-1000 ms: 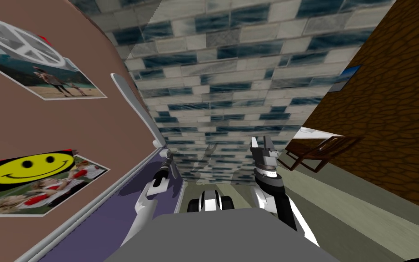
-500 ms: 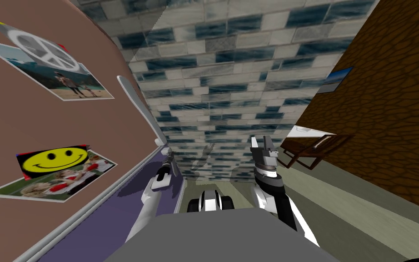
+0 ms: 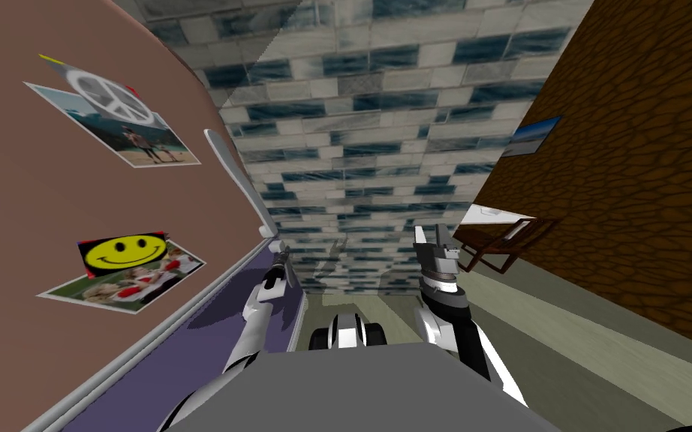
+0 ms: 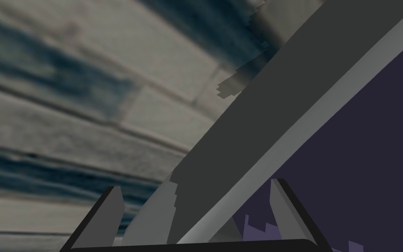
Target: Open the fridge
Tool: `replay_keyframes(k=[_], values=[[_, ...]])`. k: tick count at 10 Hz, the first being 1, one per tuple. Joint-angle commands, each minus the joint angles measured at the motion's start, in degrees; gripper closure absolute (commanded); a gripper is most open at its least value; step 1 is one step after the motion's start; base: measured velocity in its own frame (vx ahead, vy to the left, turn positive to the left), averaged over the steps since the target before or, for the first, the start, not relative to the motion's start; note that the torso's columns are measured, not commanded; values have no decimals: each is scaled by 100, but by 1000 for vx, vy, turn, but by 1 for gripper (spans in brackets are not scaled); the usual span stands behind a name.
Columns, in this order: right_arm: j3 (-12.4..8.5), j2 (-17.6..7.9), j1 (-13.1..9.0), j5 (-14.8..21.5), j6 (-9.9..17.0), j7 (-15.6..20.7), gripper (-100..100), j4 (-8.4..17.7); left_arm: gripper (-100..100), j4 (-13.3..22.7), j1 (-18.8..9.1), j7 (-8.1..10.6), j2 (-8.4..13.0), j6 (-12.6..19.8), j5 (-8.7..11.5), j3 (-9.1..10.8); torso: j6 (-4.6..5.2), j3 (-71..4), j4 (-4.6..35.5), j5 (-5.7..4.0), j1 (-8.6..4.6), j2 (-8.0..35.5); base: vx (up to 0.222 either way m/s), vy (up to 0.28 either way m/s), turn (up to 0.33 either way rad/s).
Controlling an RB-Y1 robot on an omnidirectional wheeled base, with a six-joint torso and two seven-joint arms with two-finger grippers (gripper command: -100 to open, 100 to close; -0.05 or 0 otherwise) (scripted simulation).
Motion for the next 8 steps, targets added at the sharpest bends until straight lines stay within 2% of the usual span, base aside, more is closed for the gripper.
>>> replay_keyframes(k=[1, 2, 3, 4, 5, 6, 8], values=[[0, 0, 0, 0, 0, 0, 0, 0, -100, 328, -318, -41, 156, -55, -18, 197, 14, -7, -5, 4, -2, -14, -2, -6, 23], [0, 0, 1, 0, 0, 0, 0, 0, -100, 328, -318, -41, 156, -55, -18, 197, 21, -11, 0, -1, -4, -20, 10, -17, 21], [0, 0, 0, 0, 0, 0, 0, 0, -100, 701, -594, -139, 166, -166, -152, 415, 32, -18, -7, 6, 4, -37, -66, -19, -36], [0, 0, -1, 0, 0, 0, 0, 0, -100, 964, -787, -139, 166, -166, -152, 471, 46, -16, -9, 14, 11, -30, -94, 2, -28], [0, 0, -1, 0, 0, 0, 0, 0, -100, 964, -891, -139, 166, -166, -152, 471, 50, -12, -16, 24, 8, -25, -67, 15, -2], [0, 0, 0, 0, 0, 0, 0, 0, -100, 1336, -1118, -238, 176, -277, -286, 710, 50, -11, -7, 13, -10, -22, -93, 18, -57], [0, 0, 0, 0, 0, 0, 0, 0, -100, 1508, -1367, -238, 176, -277, -286, 745, 46, 2, -9, 12, -39, 5, -64, 24, -16]])
